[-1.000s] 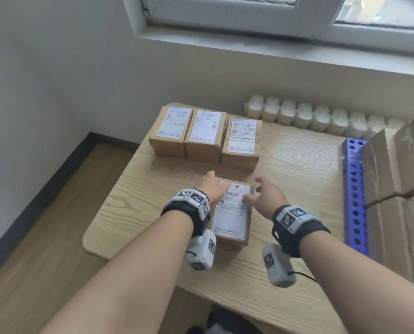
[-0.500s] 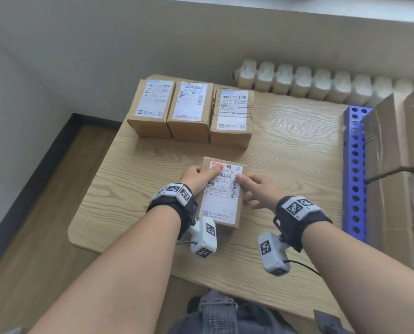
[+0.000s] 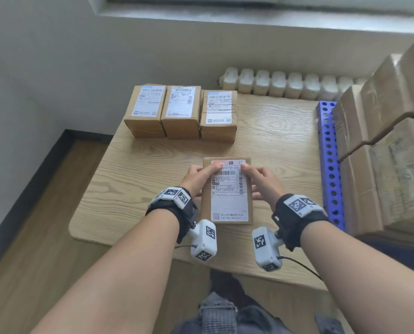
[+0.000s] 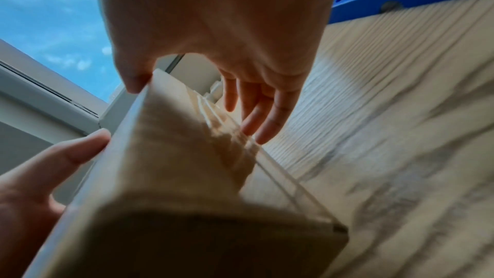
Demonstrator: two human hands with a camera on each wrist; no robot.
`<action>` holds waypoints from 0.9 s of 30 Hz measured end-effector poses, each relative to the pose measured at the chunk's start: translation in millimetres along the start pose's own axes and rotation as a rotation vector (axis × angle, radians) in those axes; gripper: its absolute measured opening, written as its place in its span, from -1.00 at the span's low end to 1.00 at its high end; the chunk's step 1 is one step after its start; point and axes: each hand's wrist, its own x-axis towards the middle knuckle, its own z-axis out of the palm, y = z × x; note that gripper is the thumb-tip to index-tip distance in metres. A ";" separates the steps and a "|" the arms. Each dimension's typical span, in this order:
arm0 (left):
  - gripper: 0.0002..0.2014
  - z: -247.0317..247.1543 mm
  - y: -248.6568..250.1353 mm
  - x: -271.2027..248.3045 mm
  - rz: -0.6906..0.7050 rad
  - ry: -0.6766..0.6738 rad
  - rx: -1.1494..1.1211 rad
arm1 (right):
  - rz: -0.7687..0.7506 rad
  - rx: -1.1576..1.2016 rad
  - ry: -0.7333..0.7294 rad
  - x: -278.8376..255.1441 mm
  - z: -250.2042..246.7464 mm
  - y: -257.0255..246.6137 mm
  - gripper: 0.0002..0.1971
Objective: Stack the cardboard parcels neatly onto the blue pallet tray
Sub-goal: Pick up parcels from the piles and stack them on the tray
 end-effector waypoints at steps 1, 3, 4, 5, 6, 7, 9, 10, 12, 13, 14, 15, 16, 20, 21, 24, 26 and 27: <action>-0.09 3.4 -0.6 -11.1 0.015 -0.017 0.011 | -0.010 0.013 0.020 -9.5 -2.5 2.4 -0.09; -0.17 8.7 -5.3 -28.6 0.042 -0.057 0.009 | -0.028 0.032 0.053 -31.1 -6.5 7.3 -0.10; -0.14 10.9 -10.1 -34.3 0.056 -0.078 0.004 | -0.034 0.035 0.065 -41.5 -8.2 10.8 -0.11; -0.08 13.4 -14.8 -40.8 0.065 -0.097 0.001 | -0.043 0.035 0.077 -53.0 -9.7 14.2 -0.11; -0.04 15.6 -20.4 -45.2 0.076 -0.114 0.000 | -0.052 0.036 0.094 -63.9 -12.1 18.7 -0.11; -0.03 18.7 -25.2 -51.4 0.097 -0.121 0.006 | -0.064 0.041 0.114 -74.2 -14.6 24.2 -0.12; -0.05 26.7 -27.0 -73.4 0.133 -0.149 0.016 | -0.095 0.054 0.147 -95.5 -21.5 33.6 -0.12; -0.08 32.1 -25.5 -85.8 0.157 -0.159 0.014 | -0.109 0.057 0.162 -106.3 -25.4 37.0 -0.12; -0.13 44.5 -22.7 -107.3 0.205 -0.187 0.028 | -0.127 0.077 0.196 -129.2 -34.4 41.0 -0.09; -0.12 50.9 -20.7 -116.6 0.229 -0.201 0.032 | -0.137 0.094 0.216 -141.1 -39.7 41.3 -0.08; -0.09 57.8 -18.0 -124.5 0.252 -0.211 0.036 | -0.151 0.108 0.236 -152.4 -45.9 41.5 -0.08; -0.06 65.3 -14.2 -131.4 0.274 -0.227 0.048 | -0.167 0.119 0.254 -164.3 -52.7 40.3 -0.09; -0.08 72.7 -9.0 -137.9 0.305 -0.235 0.063 | -0.184 0.124 0.269 -175.3 -60.2 37.7 -0.13; -0.28 99.8 29.1 -163.5 0.418 -0.227 0.080 | -0.299 0.113 0.335 -205.9 -97.3 20.9 -0.40; -0.30 105.0 43.1 -169.7 0.452 -0.233 0.086 | -0.333 0.106 0.357 -211.4 -107.2 13.3 -0.33; -0.15 120.2 89.6 -191.1 0.597 -0.247 0.069 | -0.452 0.070 0.405 -226.1 -136.0 -13.6 -0.13; -0.03 130.4 121.4 -202.9 0.679 -0.237 0.070 | -0.497 0.075 0.402 -236.8 -155.9 -34.3 0.00; 0.01 136.1 136.7 -208.6 0.715 -0.235 0.072 | -0.522 0.083 0.398 -243.0 -166.0 -45.0 0.02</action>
